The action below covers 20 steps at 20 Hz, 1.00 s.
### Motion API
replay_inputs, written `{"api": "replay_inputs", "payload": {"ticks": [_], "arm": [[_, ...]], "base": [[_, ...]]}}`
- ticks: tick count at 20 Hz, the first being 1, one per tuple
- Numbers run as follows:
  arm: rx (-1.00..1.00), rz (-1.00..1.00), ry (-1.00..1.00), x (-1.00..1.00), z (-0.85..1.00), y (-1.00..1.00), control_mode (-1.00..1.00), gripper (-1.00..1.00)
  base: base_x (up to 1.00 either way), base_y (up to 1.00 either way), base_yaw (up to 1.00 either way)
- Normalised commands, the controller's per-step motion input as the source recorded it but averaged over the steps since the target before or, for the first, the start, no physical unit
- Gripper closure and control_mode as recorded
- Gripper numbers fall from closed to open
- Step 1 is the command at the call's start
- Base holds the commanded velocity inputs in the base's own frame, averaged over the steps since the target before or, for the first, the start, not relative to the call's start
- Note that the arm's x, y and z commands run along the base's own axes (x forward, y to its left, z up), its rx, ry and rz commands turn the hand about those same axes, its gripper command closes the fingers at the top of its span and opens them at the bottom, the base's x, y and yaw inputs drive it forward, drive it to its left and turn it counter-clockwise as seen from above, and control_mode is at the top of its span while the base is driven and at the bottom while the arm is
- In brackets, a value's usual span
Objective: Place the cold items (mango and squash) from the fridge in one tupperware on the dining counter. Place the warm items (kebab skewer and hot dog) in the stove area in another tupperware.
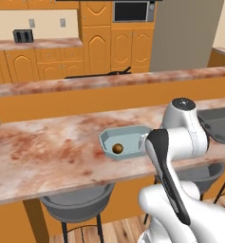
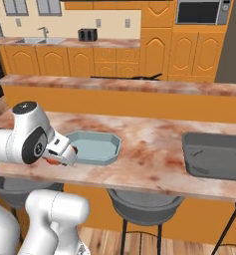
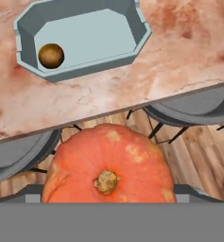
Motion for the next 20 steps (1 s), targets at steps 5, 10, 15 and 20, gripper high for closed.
{"api": "replay_inputs", "payload": {"ticks": [5,10,15,20], "arm": [[0.00,0.00,0.01,0.57,0.00,0.01,-1.00,1.00],[0.00,0.00,0.14,1.00,0.00,0.00,-1.00,1.00],[0.00,0.00,0.33,1.00,-0.17,-0.14,-1.00,1.00],[0.00,0.00,0.29,1.00,-0.28,-0.17,-1.00,1.00]], "base": [[0.08,0.02,0.00],[0.00,0.00,0.00],[0.00,0.00,0.00],[0.00,0.00,0.00]]}}
